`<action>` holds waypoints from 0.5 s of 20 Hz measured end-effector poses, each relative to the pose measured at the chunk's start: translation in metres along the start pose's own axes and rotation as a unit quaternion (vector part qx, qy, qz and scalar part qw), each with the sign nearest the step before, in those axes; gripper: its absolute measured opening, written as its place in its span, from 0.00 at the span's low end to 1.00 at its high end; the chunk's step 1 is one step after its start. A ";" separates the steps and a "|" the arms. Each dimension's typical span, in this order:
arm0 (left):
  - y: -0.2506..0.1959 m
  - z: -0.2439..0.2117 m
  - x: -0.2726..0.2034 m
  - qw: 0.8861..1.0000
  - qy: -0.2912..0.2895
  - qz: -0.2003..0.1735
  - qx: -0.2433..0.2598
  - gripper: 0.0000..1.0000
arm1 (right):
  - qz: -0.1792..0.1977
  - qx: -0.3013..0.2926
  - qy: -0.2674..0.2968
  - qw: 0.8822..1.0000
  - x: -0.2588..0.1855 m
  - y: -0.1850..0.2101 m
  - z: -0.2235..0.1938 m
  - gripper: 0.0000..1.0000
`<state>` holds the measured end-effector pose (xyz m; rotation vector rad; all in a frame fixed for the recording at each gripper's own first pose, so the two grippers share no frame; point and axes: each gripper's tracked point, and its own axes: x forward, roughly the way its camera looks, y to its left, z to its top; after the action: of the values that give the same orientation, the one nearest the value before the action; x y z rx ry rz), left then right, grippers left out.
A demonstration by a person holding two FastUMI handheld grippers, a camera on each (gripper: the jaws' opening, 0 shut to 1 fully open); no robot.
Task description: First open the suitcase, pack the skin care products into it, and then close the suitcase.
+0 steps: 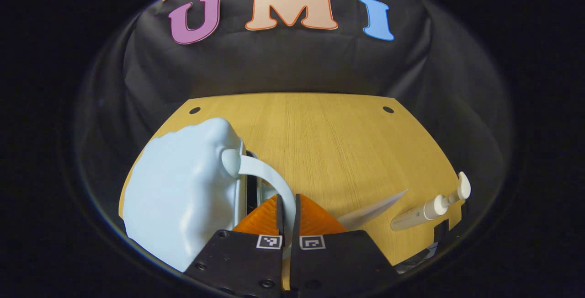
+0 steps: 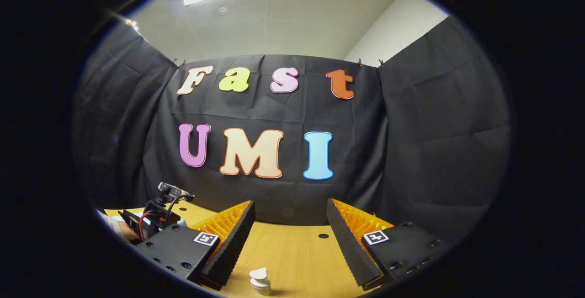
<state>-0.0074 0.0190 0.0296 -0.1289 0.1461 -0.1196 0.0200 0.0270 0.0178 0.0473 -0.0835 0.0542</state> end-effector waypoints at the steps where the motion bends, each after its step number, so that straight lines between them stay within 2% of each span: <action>1: 0.001 -0.001 -0.001 1.000 0.009 -0.003 0.002 0.00 | -0.001 0.007 -0.002 1.000 0.000 0.001 0.002 0.99; 3: 0.005 0.004 -0.005 1.000 0.019 -0.006 0.010 0.00 | -0.005 0.015 -0.013 1.000 -0.002 0.004 0.006 0.98; 6: 0.015 0.026 -0.017 1.000 -0.004 0.003 0.027 0.00 | 0.001 0.004 -0.020 1.000 -0.005 0.007 0.006 0.98; 10: 0.024 0.039 -0.038 1.000 -0.010 -0.016 0.016 0.00 | 0.015 0.018 -0.012 1.000 0.005 0.021 0.000 0.98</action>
<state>-0.0366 0.0521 0.0699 -0.0998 0.1216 -0.1518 0.0239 0.0485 0.0187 0.0828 -0.1068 0.0852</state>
